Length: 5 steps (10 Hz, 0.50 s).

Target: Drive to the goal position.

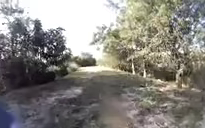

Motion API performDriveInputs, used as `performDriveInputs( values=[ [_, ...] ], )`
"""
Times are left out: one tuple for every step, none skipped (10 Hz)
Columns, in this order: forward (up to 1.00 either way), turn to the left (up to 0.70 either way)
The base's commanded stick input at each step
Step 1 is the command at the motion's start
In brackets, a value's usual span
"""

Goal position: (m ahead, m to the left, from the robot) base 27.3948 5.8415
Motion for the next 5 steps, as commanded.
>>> performDriveInputs(
  values=[
    [0.7,0.27],
    [0.7,0.18],
    [0.7,0.0],
    [0.7,0.0],
    [0.7,0.0]
  ],
)
